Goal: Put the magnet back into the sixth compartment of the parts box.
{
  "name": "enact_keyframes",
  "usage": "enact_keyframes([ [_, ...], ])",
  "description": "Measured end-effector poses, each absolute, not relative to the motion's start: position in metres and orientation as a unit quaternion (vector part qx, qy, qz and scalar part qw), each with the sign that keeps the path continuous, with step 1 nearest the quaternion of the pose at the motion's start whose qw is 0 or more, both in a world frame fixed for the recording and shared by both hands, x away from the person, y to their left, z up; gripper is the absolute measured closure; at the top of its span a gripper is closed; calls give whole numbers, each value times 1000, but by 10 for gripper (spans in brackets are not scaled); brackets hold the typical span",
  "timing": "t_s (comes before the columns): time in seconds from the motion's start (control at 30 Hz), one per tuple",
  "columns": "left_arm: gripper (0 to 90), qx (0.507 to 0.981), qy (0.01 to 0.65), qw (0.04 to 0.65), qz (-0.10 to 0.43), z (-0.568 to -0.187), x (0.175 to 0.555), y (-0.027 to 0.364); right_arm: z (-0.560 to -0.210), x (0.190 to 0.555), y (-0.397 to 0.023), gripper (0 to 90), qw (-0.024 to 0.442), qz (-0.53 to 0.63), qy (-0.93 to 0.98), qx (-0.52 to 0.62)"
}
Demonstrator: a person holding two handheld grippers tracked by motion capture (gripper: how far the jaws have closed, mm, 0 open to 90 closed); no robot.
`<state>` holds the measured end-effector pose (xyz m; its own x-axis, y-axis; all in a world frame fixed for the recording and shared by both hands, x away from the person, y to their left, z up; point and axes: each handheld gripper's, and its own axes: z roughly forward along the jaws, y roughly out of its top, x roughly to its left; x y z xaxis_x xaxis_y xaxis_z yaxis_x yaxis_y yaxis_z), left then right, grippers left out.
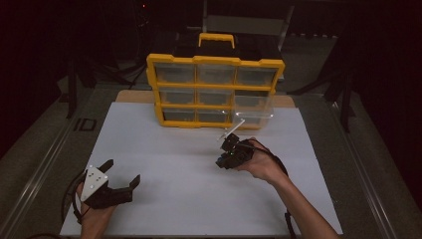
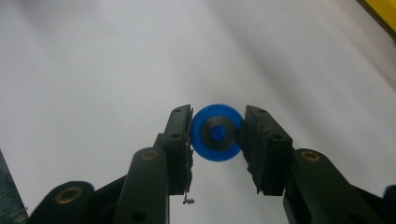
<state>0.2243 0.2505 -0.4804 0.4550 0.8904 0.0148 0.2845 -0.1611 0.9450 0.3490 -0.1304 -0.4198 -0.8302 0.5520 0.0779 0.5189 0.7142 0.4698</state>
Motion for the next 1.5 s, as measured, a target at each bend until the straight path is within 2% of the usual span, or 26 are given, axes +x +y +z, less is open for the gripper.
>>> enact_keyframes([
  [1.5, 0, 697, 422, 491, 310, -480, 224, 251, -387, 372, -149, 633, 56, 239, 913, 325],
])
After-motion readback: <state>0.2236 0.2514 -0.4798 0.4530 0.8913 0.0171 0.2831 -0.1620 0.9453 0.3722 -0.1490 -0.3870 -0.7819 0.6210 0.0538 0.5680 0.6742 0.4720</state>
